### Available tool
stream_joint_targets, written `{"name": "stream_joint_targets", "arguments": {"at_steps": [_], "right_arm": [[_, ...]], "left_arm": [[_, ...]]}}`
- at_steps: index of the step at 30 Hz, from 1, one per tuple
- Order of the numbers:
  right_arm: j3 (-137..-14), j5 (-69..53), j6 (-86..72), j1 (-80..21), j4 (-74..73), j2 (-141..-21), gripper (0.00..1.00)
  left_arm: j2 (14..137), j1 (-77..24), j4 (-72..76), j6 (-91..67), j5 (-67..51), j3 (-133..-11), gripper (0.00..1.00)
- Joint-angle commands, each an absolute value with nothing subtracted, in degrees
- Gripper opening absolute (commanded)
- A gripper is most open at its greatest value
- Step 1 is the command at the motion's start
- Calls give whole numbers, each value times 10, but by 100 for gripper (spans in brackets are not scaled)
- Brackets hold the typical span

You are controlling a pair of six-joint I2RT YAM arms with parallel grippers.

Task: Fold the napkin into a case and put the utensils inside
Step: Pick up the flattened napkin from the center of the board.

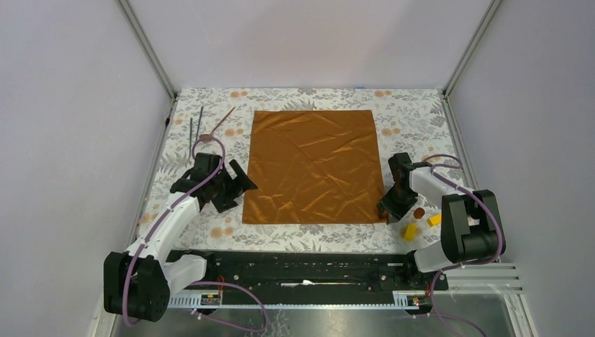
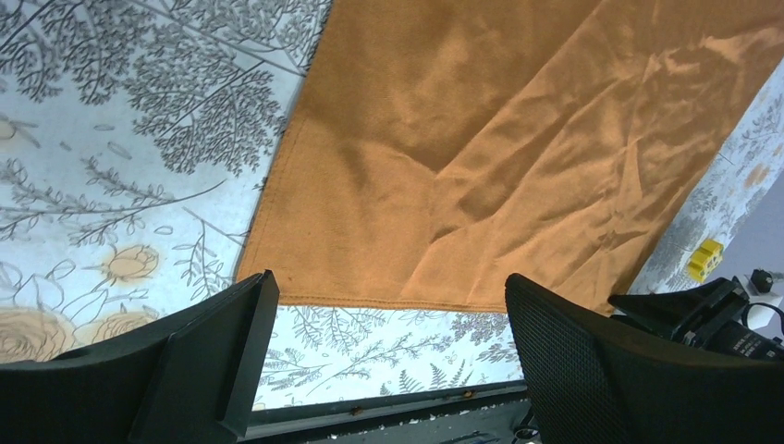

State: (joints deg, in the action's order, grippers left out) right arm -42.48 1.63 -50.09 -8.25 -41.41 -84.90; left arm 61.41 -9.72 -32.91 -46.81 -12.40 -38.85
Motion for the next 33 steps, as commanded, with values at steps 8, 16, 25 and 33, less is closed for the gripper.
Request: {"name": "stream_joint_targets", "arguments": {"at_steps": [8, 16, 25, 33], "right_arm": [[-365, 45, -534, -85, -344, -846, 8], [-376, 53, -534, -85, -366, -810, 0], [-372, 16, -531, -84, -347, -836, 0], [-362, 9, -525, -84, -335, -825, 0]], "left_arm": [[596, -126, -448, -531, -16, -406, 99], [692, -209, -570, -697, 64, -440, 88], [832, -248, -630, -776, 62, -513, 65], [883, -249, -610, -781, 71, -532, 60]]}}
